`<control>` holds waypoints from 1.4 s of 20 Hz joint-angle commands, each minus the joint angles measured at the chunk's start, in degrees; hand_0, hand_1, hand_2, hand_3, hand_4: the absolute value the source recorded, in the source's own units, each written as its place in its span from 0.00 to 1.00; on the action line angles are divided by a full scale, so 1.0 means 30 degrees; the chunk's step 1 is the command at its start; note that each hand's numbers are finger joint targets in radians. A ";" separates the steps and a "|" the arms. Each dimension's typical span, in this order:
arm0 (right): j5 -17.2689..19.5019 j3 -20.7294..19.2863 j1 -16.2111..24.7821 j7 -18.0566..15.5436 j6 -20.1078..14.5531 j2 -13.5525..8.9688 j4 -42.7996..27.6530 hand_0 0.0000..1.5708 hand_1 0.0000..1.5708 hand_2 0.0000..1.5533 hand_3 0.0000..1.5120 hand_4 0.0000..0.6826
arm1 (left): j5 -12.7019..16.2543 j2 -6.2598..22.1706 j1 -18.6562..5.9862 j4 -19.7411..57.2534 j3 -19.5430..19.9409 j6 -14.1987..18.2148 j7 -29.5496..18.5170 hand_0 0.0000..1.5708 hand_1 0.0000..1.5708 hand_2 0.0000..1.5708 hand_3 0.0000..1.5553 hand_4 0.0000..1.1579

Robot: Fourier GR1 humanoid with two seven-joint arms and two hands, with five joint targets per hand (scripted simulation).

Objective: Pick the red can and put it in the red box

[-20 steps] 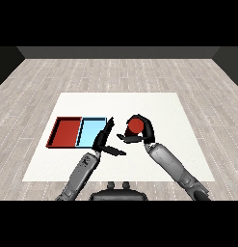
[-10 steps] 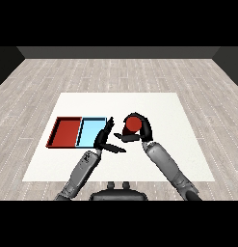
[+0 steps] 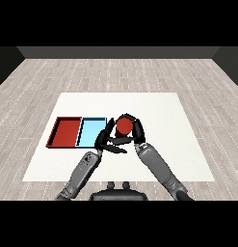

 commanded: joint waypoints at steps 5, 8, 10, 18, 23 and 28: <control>-0.0050 -0.1174 -0.0105 -0.0383 0.1329 0.0956 -0.0011 0.92 0.92 0.91 0.90 0.78 | 0.0504 -0.0006 -0.0032 -0.0246 -0.1315 0.0959 -0.0524 0.00 0.00 0.00 0.00 0.00; 0.0289 0.1699 0.0331 -0.0599 -0.0600 0.1516 -0.0013 0.93 0.93 0.92 0.91 0.74 | -0.0084 -0.0009 -0.1476 0.1410 -0.0014 0.0082 -0.0917 0.00 0.00 0.00 0.00 0.00; -0.0049 0.0511 -0.0218 -0.0399 0.0341 0.1523 0.0269 0.93 0.93 0.92 0.90 0.75 | -0.0606 0.0475 -0.0069 0.1241 0.0446 -0.0391 -0.0808 0.00 0.00 0.00 0.00 0.30; -0.0448 0.1911 -0.0243 -0.1658 -0.0999 0.1531 0.1341 0.94 0.94 0.93 0.91 0.80 | -0.0746 0.0006 -0.0470 -0.0524 0.0482 0.3832 0.2286 1.00 1.00 0.96 0.87 0.63; -0.0743 0.1361 -0.0890 -0.1119 -0.0318 0.1534 0.1514 0.95 0.95 0.93 0.91 0.78 | 0.0365 -0.0004 -0.1217 0.1110 -0.0617 0.5775 0.0575 1.00 1.00 0.95 0.87 0.65; -0.1171 0.0765 -0.0645 -0.3109 0.0124 0.1535 0.2935 0.94 0.94 0.93 0.92 0.76 | -0.0237 -0.0005 0.0146 -0.1345 -0.0245 0.5545 0.0639 1.00 1.00 0.97 0.92 0.79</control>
